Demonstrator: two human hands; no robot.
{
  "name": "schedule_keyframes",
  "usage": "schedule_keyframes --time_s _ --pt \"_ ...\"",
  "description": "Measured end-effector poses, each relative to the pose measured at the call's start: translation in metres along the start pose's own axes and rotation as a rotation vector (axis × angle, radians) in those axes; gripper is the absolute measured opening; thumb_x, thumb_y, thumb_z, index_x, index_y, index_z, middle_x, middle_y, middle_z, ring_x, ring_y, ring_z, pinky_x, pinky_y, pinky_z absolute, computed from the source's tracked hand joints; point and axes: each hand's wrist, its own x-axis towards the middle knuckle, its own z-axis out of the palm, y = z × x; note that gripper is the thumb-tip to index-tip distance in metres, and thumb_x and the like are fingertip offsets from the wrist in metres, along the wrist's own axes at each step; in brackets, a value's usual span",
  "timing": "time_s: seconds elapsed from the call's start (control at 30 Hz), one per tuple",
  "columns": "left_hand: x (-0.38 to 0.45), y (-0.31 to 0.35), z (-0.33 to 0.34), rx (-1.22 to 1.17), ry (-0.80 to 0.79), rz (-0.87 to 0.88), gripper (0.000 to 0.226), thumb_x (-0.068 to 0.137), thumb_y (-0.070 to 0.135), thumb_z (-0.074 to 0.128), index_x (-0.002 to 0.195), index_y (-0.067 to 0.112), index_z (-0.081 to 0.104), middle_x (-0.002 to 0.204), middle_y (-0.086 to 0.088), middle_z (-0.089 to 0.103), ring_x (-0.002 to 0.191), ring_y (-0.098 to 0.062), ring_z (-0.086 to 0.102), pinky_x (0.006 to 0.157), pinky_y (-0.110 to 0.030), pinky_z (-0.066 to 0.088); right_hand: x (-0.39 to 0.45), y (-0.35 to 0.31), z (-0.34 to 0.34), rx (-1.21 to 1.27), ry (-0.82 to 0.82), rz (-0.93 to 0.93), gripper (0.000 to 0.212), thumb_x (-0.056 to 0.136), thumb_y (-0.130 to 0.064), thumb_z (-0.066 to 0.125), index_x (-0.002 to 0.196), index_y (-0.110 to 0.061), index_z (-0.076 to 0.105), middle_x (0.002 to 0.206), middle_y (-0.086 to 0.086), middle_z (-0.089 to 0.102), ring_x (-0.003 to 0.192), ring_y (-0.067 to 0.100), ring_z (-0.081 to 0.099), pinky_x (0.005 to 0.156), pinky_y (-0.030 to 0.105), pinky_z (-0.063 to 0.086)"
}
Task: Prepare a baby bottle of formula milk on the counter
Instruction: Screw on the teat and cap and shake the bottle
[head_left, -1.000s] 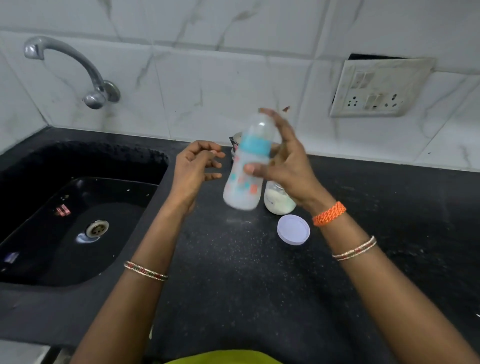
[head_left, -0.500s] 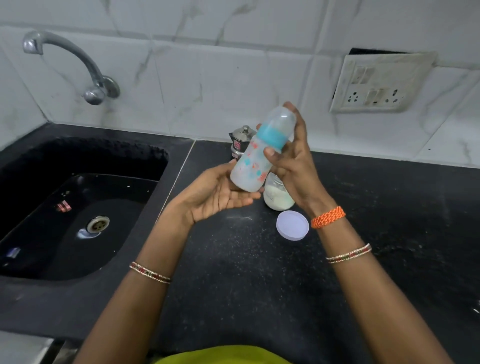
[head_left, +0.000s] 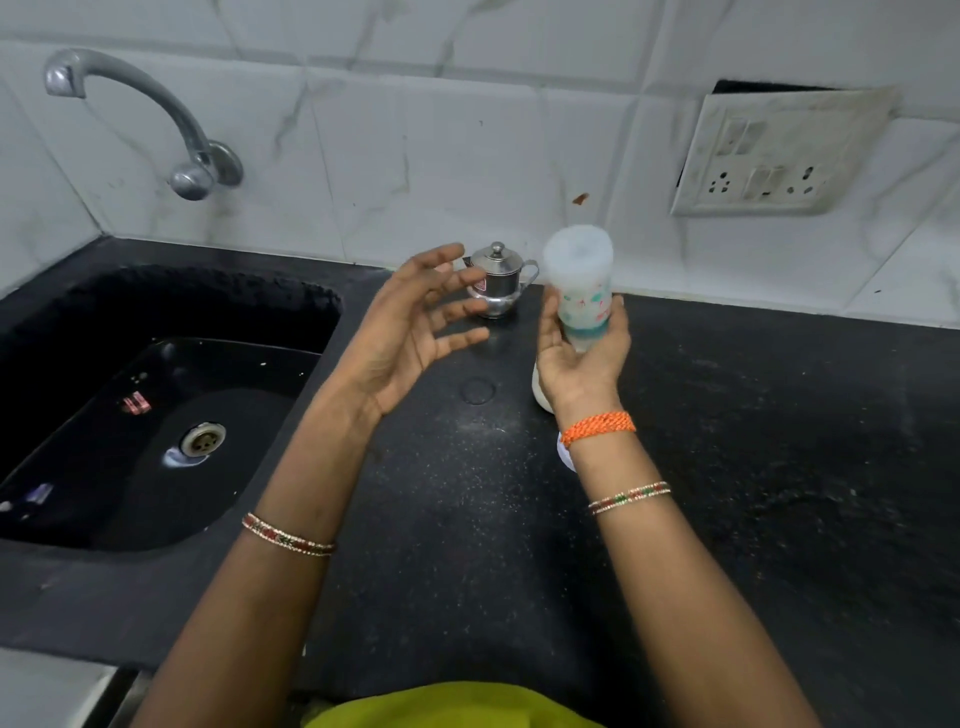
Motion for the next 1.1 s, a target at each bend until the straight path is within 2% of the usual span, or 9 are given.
schedule_keyframes --time_s 0.13,0.27,0.37,0.47,0.6,0.67,0.8,0.97,1.1 --pt "0.004 0.001 -0.014 0.041 0.133 -0.034 0.018 0.092 0.018 0.049 0.104 0.02 0.063 0.096 0.003 0.072 0.084 -0.015 0.067 0.069 -0.032 0.058 -0.006 -0.007 0.016 -0.327 -0.254 0.059 0.042 0.095 -0.03 0.049 0.132 -0.011 0.045 0.124 0.02 0.052 0.091 0.03 0.061 0.06 0.034 0.058" --pt "0.002 -0.012 -0.024 0.1 0.184 -0.124 0.018 0.092 0.021 0.048 0.096 0.019 0.066 0.096 0.0 0.069 0.083 -0.014 0.067 0.066 -0.03 0.058 -0.014 -0.025 0.041 -1.017 -0.624 -0.254 0.039 0.086 -0.018 0.065 0.121 -0.027 0.051 0.107 0.011 0.057 0.095 0.034 0.065 0.059 0.038 0.057" --pt "-0.002 -0.017 -0.031 0.099 0.206 -0.174 0.02 0.092 0.021 0.048 0.102 0.02 0.065 0.097 0.003 0.07 0.081 -0.012 0.067 0.065 -0.029 0.057 -0.009 -0.041 0.052 -0.755 -0.391 -0.468 0.043 0.088 -0.015 0.062 0.128 -0.018 0.045 0.111 0.009 0.057 0.095 0.031 0.062 0.062 0.04 0.057" --pt "-0.002 -0.017 -0.033 0.092 0.232 -0.167 0.02 0.092 0.021 0.047 0.101 0.021 0.064 0.098 0.003 0.07 0.082 -0.012 0.066 0.066 -0.028 0.057 0.001 -0.052 0.046 -0.208 -0.201 -0.316 0.047 0.096 -0.024 0.05 0.137 -0.008 0.036 0.134 0.023 0.046 0.098 0.036 0.058 0.06 0.039 0.059" --pt "0.004 -0.014 -0.025 0.117 0.2 -0.162 0.02 0.091 0.021 0.048 0.102 0.018 0.065 0.094 0.003 0.071 0.081 -0.013 0.065 0.064 -0.028 0.056 -0.002 -0.049 0.03 -0.645 -0.426 -0.1 0.03 0.094 -0.024 0.048 0.123 -0.017 0.045 0.097 0.01 0.058 0.08 0.026 0.063 0.051 0.033 0.056" --pt "0.008 -0.013 -0.02 0.123 0.18 -0.161 0.02 0.091 0.021 0.048 0.103 0.018 0.065 0.091 0.004 0.072 0.082 -0.013 0.066 0.066 -0.029 0.056 -0.004 -0.048 0.022 -0.815 -0.538 -0.125 0.029 0.092 -0.022 0.051 0.121 -0.024 0.051 0.097 0.003 0.061 0.08 0.02 0.068 0.05 0.032 0.055" --pt "0.007 -0.012 -0.018 0.108 0.149 -0.159 0.022 0.092 0.021 0.047 0.104 0.018 0.065 0.094 0.003 0.073 0.08 -0.012 0.067 0.065 -0.029 0.056 0.004 -0.05 0.022 -0.515 -0.288 -0.283 0.021 0.094 -0.025 0.051 0.113 -0.019 0.043 0.108 0.011 0.057 0.087 0.027 0.065 0.055 0.036 0.056" --pt "0.009 -0.014 -0.015 0.107 0.137 -0.184 0.021 0.092 0.021 0.047 0.103 0.017 0.064 0.09 0.004 0.072 0.08 -0.013 0.066 0.067 -0.028 0.057 0.004 -0.052 0.022 -1.072 -0.567 -0.284 0.038 0.08 -0.022 0.067 0.116 -0.029 0.056 0.093 -0.003 0.062 0.075 0.019 0.068 0.047 0.032 0.055" --pt "0.006 -0.015 -0.015 0.109 0.13 -0.183 0.023 0.092 0.023 0.047 0.104 0.017 0.065 0.095 0.002 0.073 0.08 -0.012 0.068 0.066 -0.029 0.057 0.007 -0.043 0.025 -0.658 -0.296 -0.437 0.039 0.087 -0.022 0.061 0.121 -0.021 0.043 0.105 0.005 0.058 0.088 0.026 0.066 0.058 0.041 0.057"
